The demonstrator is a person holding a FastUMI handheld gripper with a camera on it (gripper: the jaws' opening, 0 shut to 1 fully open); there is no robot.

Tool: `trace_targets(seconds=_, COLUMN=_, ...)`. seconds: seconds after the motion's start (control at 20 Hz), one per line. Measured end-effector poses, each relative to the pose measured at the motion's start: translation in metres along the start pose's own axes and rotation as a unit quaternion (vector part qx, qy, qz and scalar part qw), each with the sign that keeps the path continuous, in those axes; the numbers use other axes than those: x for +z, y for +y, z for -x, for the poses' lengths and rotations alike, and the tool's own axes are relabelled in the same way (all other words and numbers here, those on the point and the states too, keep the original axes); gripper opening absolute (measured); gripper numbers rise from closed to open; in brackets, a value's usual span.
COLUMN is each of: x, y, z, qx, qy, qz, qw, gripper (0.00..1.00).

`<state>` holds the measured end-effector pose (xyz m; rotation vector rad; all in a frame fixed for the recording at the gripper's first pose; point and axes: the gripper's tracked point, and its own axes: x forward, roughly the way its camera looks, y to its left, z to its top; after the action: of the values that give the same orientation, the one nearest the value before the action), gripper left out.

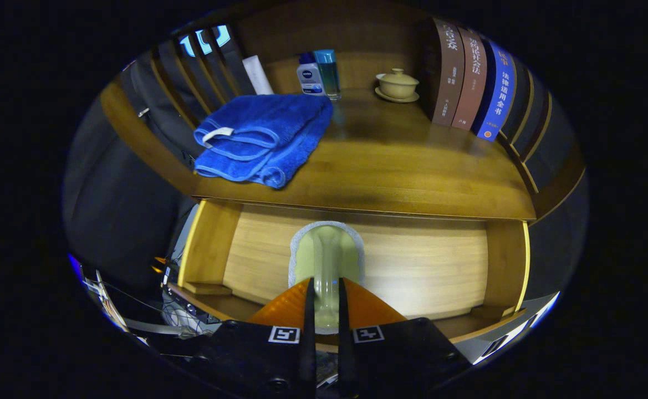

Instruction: Pull open the drawer, take out the items inside it, and place them on the countertop above the cabinet.

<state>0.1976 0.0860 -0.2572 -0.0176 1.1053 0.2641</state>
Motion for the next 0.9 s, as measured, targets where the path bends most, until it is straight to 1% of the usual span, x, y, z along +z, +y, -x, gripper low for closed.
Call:
trace_targets(seconds=0.1, x=0.012, y=0.000, z=0.015, qx=0.002, qy=-0.011, qz=0.001, qw=1.000, gripper=0.20)
trace_targets(seconds=0.2, x=0.033, y=-0.008, z=0.024, qx=-0.012, qy=-0.029, qz=0.003, qw=1.000, gripper=0.20)
trace_targets(seconds=0.3, x=0.059, y=-0.019, z=0.023, qx=-0.031, qy=-0.045, qz=-0.001, qw=0.998, gripper=0.20)
trace_targets(seconds=0.45, x=0.093, y=-0.036, z=0.004, qx=-0.057, qy=-0.055, qz=-0.018, qw=0.997, gripper=0.20)
trace_targets(seconds=0.55, x=0.111, y=-0.044, z=-0.015, qx=-0.065, qy=-0.052, qz=-0.019, qw=0.996, gripper=0.20)
trace_targets(seconds=0.85, x=0.147, y=-0.065, z=-0.053, qx=-0.095, qy=-0.041, qz=-0.011, qw=0.995, gripper=0.20)
trace_targets(seconds=0.9, x=0.152, y=-0.064, z=-0.057, qx=-0.093, qy=-0.042, qz=-0.014, qw=0.995, gripper=0.20)
